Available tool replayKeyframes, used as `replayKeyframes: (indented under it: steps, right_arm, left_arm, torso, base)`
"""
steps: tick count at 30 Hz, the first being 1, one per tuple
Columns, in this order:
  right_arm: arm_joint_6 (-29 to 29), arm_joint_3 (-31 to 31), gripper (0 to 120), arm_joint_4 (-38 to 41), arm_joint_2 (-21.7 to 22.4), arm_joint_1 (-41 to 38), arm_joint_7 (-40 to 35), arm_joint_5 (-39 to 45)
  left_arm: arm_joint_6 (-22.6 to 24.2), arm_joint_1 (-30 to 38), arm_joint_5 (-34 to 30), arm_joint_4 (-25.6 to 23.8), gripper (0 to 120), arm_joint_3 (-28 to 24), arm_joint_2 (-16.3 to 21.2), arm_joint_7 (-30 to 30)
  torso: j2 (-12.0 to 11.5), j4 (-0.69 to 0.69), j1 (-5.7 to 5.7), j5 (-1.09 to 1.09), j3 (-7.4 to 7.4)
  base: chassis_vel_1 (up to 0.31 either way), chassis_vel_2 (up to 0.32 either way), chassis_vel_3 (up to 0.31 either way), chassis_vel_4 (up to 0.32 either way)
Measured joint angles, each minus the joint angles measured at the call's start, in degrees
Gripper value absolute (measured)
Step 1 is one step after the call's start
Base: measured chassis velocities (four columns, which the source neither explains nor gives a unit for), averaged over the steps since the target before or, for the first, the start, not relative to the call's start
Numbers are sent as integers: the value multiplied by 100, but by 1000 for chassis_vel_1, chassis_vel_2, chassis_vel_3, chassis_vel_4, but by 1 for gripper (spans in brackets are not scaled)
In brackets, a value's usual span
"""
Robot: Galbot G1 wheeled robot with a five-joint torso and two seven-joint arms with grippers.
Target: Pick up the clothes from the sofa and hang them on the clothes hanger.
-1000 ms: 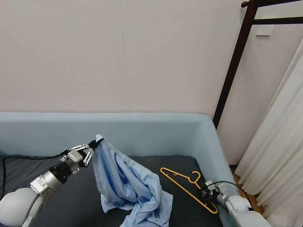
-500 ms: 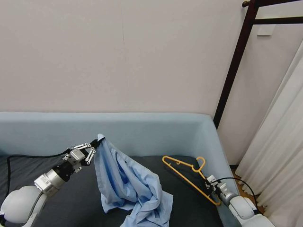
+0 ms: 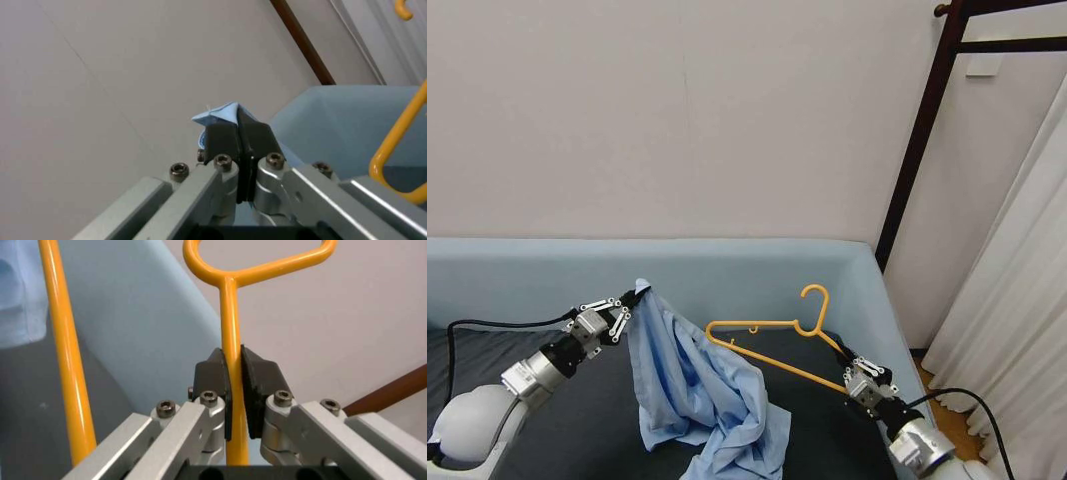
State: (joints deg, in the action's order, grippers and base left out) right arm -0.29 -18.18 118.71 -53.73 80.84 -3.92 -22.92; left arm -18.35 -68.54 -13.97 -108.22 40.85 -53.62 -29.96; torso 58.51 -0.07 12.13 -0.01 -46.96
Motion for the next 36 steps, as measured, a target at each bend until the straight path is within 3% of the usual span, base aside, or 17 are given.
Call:
replayKeyframes:
  steps: [4,13,29,36]
  right_arm:
    - [-37,141,5,410,-243,419,-312,-551]
    - [83,542,5,373,-534,632,-516,-1461]
    - [117,746,5,207,-567,407,-730,-1911]
    - [-23,914,5,107,-593,329,-795,-1963]
  left_arm:
    - [-55,21,-61,44,0,-13,42,-7]
    - [-72,28,-152,-11,0,-62,96,-20]
    - [169,-105,-884,-129,0,-192,210,-78]
    - [179,-275,-814,-256,0,-215,-71,-113]
  torso:
    - [0,0,0,-2,0]
    - [0,0,0,0,-1]
    - [0,-1,0,-1,-1]
    - [0,1,0,-1,-1]
  base:
    - [0,0,0,0]
    - [0,0,0,0]
    - [0,0,0,0]
    - [0,0,0,0]
